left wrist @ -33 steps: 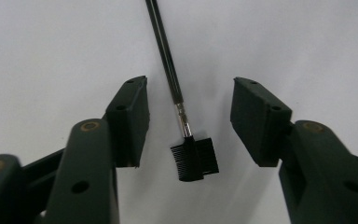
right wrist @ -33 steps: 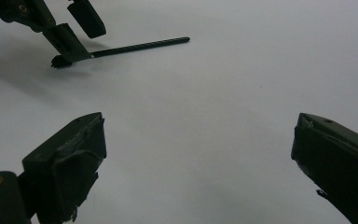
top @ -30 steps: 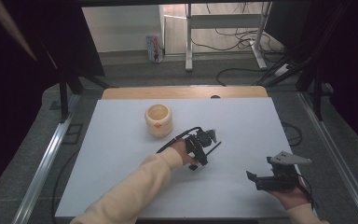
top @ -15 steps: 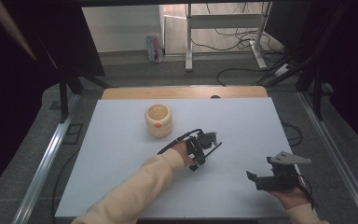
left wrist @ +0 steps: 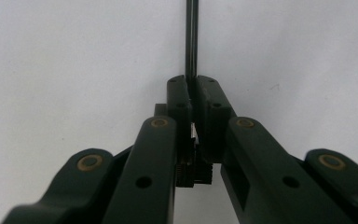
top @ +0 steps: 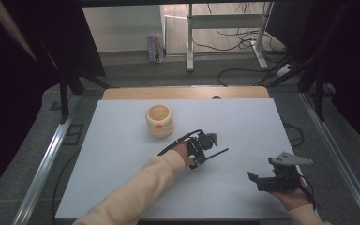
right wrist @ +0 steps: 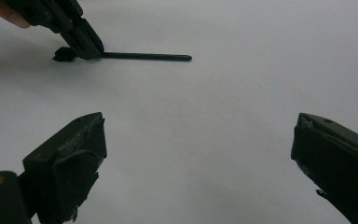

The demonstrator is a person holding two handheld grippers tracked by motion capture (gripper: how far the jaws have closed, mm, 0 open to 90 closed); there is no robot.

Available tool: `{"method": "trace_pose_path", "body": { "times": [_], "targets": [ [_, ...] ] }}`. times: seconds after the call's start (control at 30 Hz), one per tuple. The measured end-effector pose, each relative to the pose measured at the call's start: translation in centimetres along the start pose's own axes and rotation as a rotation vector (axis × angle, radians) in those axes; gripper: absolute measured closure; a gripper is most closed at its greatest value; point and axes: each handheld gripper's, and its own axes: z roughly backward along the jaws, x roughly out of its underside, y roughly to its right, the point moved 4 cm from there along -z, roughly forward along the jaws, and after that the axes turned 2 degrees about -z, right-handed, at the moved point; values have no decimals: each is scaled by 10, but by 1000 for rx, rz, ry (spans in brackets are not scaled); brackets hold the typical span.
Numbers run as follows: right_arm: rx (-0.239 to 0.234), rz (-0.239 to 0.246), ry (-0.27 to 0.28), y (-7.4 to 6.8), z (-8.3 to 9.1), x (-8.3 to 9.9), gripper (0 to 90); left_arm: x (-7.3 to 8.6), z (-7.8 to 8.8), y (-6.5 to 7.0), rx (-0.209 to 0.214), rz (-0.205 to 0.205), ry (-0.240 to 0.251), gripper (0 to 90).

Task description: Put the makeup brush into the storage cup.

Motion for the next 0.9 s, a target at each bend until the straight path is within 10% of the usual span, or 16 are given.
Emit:
{"method": "trace_pose_path", "body": {
  "times": [0.9],
  "targets": [
    [3, -1, 1, 0, 0, 0, 34, 20, 40, -15, 42, 12, 111, 856]
  ]
}}
